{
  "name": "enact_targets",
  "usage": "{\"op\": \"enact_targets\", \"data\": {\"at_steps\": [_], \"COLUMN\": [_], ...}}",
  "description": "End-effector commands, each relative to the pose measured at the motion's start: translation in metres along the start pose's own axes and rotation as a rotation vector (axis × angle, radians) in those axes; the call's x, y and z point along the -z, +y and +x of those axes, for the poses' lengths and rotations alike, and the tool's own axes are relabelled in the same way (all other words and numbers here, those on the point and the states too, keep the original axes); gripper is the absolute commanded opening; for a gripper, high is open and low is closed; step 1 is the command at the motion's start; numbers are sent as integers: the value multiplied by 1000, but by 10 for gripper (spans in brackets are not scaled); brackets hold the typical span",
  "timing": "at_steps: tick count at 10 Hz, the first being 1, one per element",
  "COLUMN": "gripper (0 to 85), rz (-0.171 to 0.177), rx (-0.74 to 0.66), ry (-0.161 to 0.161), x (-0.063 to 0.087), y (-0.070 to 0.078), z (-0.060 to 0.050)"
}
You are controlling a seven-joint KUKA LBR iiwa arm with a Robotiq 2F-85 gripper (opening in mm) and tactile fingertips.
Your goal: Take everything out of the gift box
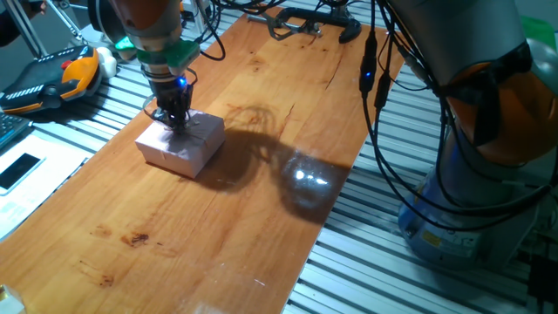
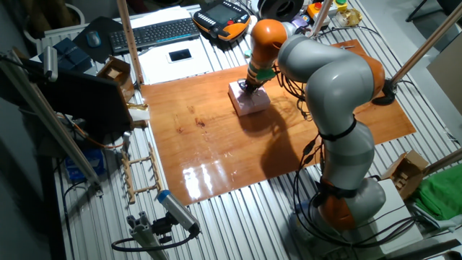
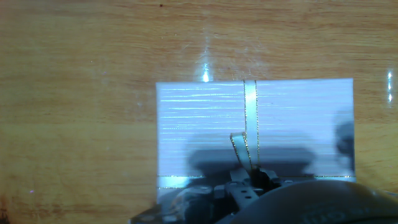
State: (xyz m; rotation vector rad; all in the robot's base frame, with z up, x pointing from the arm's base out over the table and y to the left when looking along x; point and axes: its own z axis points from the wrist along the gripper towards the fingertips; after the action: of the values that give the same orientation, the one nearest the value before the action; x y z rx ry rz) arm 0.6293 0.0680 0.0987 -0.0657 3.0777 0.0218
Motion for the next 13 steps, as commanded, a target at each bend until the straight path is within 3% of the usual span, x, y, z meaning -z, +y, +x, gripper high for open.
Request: {"op": "enact_targets", "data": {"at_steps": [1,6,10,13], "gripper": [10,10,10,10], "rz": [3,8,17,20], "rx": [1,-13,-28,-48], "ry": [-3,-2,12,11], "x": [1,20,46,57], "y": [0,4,5,13], "z": [0,4,7,9]}}
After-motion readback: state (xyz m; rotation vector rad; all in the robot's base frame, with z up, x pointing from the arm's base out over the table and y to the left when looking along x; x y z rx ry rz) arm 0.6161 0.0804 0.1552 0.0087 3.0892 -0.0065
